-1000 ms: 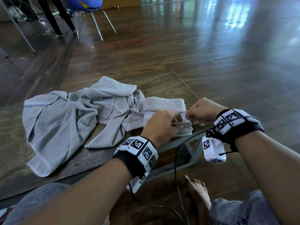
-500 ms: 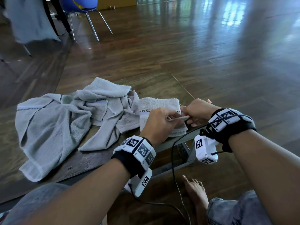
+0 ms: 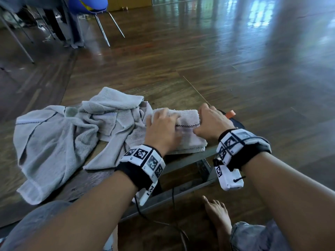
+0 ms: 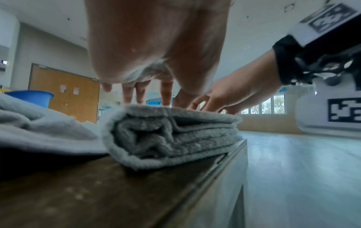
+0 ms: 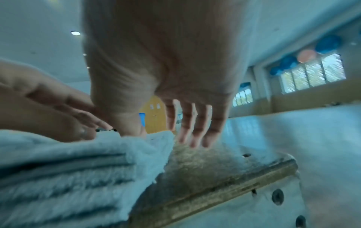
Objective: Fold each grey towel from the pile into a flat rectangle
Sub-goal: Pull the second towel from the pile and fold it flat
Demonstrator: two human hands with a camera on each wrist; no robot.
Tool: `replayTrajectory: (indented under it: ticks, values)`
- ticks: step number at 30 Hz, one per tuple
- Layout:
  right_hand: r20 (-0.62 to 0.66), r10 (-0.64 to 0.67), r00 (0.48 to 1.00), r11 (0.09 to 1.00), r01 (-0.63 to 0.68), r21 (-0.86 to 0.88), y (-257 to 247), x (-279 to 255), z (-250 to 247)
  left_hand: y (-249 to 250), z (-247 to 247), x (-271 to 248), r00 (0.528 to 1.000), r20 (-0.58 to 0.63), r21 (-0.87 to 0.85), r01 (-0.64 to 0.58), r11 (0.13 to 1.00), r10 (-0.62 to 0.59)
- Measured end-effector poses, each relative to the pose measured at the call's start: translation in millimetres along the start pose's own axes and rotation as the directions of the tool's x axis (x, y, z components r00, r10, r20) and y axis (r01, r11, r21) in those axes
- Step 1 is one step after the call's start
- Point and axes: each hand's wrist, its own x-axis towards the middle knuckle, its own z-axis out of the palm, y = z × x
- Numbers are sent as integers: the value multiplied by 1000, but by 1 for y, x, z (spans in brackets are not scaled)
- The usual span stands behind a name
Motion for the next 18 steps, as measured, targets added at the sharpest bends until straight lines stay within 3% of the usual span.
replayTrajectory:
  ticks: [2,4,6,11,16,18]
  values:
    - [-2,-180,984,984,180,-4,-4,-3,0,-8,5,-1,988,146,57,50,997,-58]
    - [151,-288,946,957,291,1,-5,-5,4,-12,14,-3,954,293,72,52,996,-71]
    - [319,-283,905,947,316,-55,-1,-5,14,-16,21,-4,932,356,71,46,996,-68]
    - [383,-228,895,944,299,-138,14,-3,31,-31,19,-2,922,375,65,73,995,-92]
    - [389,-177,904,962,243,-127,14,-5,35,-41,12,-3,897,298,65,323,944,-327]
    - [397,-174,901,964,239,-119,12,-6,34,-39,9,-2,913,210,67,345,936,-351]
